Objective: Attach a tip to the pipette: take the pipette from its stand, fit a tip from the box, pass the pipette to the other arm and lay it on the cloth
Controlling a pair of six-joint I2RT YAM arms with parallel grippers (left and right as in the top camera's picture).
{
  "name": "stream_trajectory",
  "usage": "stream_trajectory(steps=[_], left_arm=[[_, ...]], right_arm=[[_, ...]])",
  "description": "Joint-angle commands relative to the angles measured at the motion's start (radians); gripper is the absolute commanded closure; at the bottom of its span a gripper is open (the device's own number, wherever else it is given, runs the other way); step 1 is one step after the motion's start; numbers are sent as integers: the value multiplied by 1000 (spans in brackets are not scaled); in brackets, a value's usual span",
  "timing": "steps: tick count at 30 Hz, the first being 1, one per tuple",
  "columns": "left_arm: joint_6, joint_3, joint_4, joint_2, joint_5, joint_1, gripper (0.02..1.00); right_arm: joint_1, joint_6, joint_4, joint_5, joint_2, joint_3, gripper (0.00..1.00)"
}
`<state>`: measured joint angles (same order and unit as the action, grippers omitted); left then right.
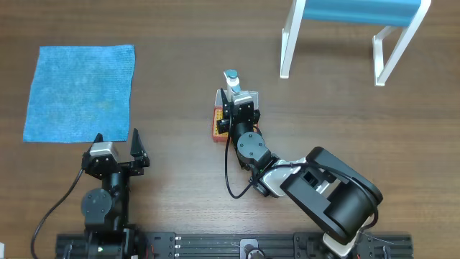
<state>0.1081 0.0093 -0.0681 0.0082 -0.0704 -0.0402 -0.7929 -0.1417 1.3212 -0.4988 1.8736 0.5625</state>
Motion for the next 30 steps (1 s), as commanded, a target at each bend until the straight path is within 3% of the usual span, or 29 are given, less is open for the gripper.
stream_trajectory(steps=[1,8,13,17,24,30], left_arm=[[-12,-4,-3,-5,-8,-5,165],[-12,-4,-3,-5,-8,-5,165],[-12,-4,-3,-5,-8,-5,165],[-12,-4,-3,-5,-8,-5,165],[-12,-4,-3,-5,-8,-5,165],[-12,-4,-3,-5,-8,-5,165]], right_arm=[[-3,1,-58,-17,-11,6,925],[-3,-7,-132,-13,-3,6,925],[-3,66,19,-15,-4,6,928],[-3,66,72,-17,-7,6,928],[-35,65,-14,-79,-47,6,928],[-36,23,-56,-82,-47,6,928]])
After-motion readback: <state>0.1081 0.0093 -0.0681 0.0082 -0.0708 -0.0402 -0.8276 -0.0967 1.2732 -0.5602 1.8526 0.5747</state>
